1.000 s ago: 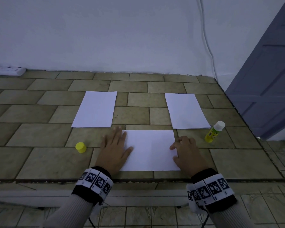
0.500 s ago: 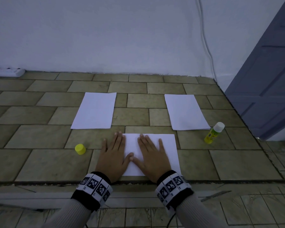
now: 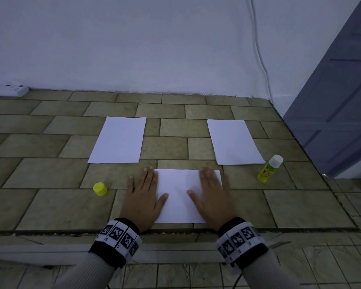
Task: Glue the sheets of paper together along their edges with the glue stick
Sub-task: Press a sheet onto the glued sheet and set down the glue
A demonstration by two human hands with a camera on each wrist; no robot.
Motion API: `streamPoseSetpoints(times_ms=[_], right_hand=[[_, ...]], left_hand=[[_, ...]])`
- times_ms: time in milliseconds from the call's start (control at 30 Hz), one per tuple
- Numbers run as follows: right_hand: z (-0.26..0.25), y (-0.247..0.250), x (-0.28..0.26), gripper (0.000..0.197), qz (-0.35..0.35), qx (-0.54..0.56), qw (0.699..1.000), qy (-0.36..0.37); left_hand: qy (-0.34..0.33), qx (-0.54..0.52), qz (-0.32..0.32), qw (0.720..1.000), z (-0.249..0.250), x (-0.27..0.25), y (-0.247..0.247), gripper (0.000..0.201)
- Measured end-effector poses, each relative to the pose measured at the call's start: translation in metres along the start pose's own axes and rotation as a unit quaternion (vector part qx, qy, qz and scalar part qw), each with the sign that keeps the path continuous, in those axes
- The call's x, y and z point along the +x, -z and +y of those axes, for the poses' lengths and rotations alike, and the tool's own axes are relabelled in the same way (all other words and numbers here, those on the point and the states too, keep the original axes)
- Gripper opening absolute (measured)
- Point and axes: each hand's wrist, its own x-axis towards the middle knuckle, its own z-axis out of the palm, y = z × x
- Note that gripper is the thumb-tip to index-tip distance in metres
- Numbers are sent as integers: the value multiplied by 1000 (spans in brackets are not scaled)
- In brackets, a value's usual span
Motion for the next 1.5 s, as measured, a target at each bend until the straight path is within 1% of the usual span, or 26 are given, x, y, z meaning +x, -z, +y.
streamPoseSetpoints(times_ms=[100,167,267,333,500,567,667,700,733,767,800,833,867,900,967,1033,1100,1167,1267,1367,1500], right_hand=[[-33,-12,7,99,-33,25,996,75],[-41,-19,11,94,-34,26,995,93],[-31,-24,12,95,-29,18,993,109],[-16,-21,10,95,-21,2,995,102],[41,-8,2,87,-42,-39,998,19],[60,-3,-4,93,-45,-47,998,6],[69,11,-12,104,-69,-60,996,3],[68,18,-14,102,-80,-46,996,-7],[65,28,-16,92,-82,-15,996,-22],[61,38,-17,77,-74,19,997,-28],[58,47,-16,59,-59,42,997,-22],[53,55,-13,46,-45,56,997,-3],[47,63,-10,41,-41,68,997,22],[42,66,-5,40,-49,77,995,46],[32,65,10,42,-83,76,990,81],[25,57,23,45,-117,52,987,95],[21,49,32,47,-134,2,986,102],[21,46,35,48,-141,-37,985,97],[23,46,39,42,-132,-51,986,84],[28,48,45,38,-145,-25,987,64],[34,54,52,30,-164,47,985,27]], left_hand=[[-6,-8,3,1000,-2,0,-1,84],[-10,-3,1,1000,-2,0,0,83],[-13,-3,-3,1000,-2,1,0,82],[-14,-5,-1,1000,-2,1,-1,84],[-14,-9,5,1000,-3,0,-2,87],[-15,-3,4,1000,-3,0,-2,88],[-14,-6,-4,1000,-3,0,-2,87],[-13,-7,-6,1000,-2,0,-3,87],[-12,-6,-7,1000,-1,1,-2,89],[-11,-5,-8,1000,0,1,-1,92],[-10,-6,-13,1000,1,1,1,98],[-11,-5,-25,1000,2,0,4,106],[-9,0,-44,999,2,0,7,115],[-6,6,-62,998,2,-1,9,122],[-3,14,-75,997,3,0,12,130],[0,9,-75,997,2,0,13,132],[-2,-1,-73,997,0,0,12,132],[-8,-2,-67,998,-1,0,11,131],[-14,-12,-56,998,-2,-1,9,129],[-16,-30,-40,999,-2,-2,10,129],[-7,-25,-37,999,0,-2,12,128]])
